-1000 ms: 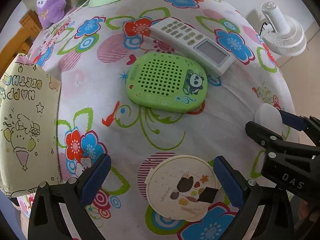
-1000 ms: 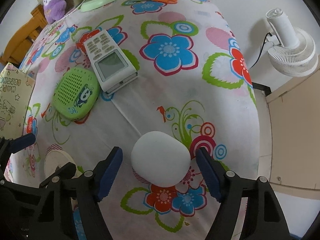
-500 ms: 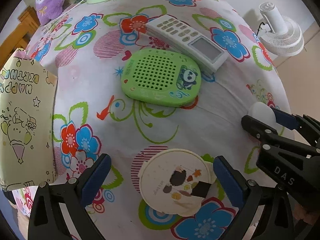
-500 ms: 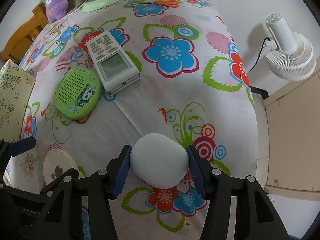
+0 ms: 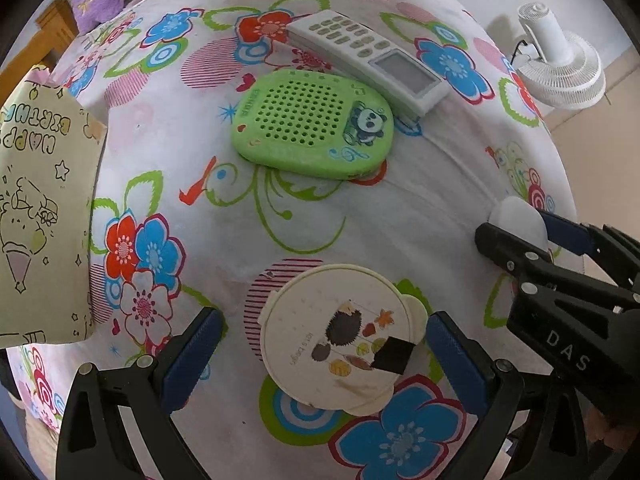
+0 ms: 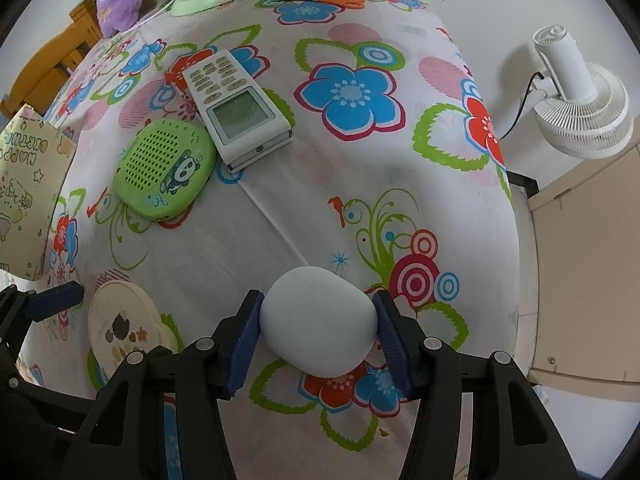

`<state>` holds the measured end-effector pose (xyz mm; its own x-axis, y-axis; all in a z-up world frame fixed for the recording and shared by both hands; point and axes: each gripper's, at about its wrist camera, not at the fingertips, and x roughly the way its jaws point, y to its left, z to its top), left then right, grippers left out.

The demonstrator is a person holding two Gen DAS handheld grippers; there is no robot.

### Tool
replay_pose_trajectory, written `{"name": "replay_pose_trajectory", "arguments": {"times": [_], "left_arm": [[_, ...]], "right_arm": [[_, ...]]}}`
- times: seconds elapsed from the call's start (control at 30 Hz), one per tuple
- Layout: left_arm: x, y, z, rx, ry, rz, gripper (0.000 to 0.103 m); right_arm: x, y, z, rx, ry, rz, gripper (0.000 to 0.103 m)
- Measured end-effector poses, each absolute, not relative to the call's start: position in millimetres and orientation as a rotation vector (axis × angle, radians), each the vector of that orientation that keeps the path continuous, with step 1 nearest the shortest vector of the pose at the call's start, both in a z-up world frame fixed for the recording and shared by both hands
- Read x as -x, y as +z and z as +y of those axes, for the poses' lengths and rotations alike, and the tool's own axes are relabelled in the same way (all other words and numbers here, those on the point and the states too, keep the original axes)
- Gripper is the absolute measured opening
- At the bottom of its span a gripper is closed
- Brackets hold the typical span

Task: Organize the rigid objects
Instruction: 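Close the right tool on the white egg-shaped object while the left tool grips the round coaster, then lift the egg-shaped object and coaster and carry them toward the fabric box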

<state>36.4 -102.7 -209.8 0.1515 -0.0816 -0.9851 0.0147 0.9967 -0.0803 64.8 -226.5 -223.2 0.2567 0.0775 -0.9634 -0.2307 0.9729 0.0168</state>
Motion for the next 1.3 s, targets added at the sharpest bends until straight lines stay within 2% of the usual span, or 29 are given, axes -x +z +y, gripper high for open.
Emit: {"name": "replay_pose_trajectory", "arguments": {"times": [0.3,0.47,0.53,1.3], "left_arm": [[-33,-214,-112,-0.007,-0.066,1.400,0.103],[-31,-211,-120,-0.037,-0.056,1.363,0.093],[-28,-208,-122,-0.040,-0.063,1.348,0.085],[-34,-178,-101,-0.028,-0.102,1.309,0.085]], "right_arm": [[-61,-224,-225,0.141,0.206,1.292,0.059],[-60,-224,-225,0.140,0.201,1.290,0.059],[-59,-224,-226,0.139,0.200,1.291,0.059],[-57,-204,-214,0.108,0.200,1.289,0.059]]}}
